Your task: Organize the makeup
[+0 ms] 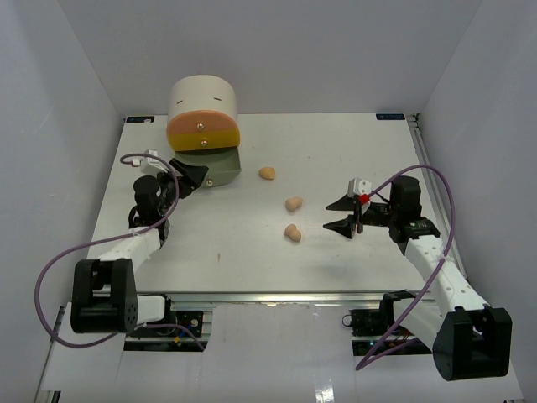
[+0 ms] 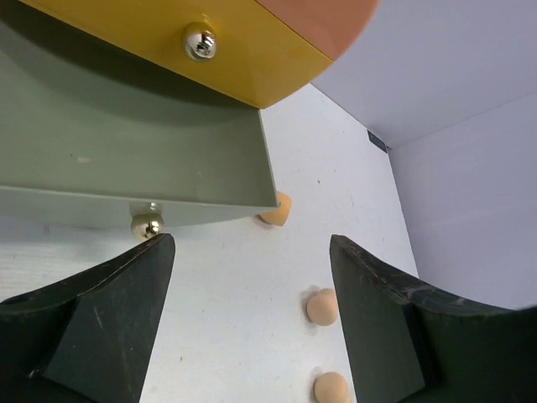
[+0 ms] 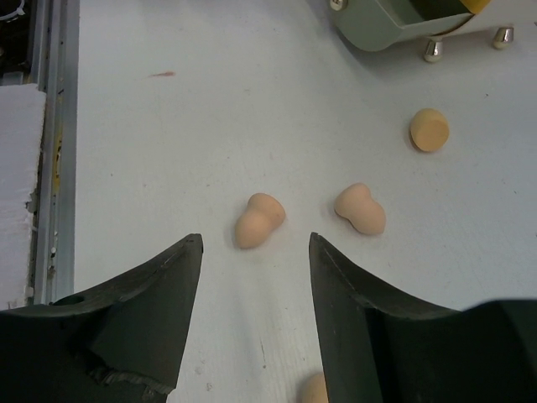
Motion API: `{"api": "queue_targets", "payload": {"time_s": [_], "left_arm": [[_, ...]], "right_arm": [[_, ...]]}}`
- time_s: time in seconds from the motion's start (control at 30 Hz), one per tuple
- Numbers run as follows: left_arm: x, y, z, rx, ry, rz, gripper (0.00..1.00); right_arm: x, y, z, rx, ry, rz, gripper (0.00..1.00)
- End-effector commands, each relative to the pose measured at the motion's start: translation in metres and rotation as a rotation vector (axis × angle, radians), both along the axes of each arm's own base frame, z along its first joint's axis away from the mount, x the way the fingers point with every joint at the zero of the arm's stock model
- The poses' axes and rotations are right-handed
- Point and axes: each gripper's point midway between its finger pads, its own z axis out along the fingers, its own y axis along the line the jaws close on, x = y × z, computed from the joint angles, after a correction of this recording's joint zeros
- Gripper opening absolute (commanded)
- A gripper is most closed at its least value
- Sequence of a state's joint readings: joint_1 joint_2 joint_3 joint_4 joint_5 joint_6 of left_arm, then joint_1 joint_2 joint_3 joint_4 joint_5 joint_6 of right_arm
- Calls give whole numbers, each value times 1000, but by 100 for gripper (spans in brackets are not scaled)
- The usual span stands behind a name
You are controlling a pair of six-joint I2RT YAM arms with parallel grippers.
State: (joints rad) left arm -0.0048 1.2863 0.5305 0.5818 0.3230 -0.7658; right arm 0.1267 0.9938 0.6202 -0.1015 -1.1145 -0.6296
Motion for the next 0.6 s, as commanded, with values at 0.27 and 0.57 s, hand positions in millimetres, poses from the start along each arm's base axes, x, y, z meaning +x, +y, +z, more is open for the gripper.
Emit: {"api": "queue_targets", "payload": {"time_s": [0.27,0.57], "left_arm": [[-97,-43,27,111,11,-321,83],[-148,-19,82,387,-115,-270,85]], "right_arm": [[41,-8,-30,-148,233,-128,67],[86,-30,-75,-602,302,-416,66]]}}
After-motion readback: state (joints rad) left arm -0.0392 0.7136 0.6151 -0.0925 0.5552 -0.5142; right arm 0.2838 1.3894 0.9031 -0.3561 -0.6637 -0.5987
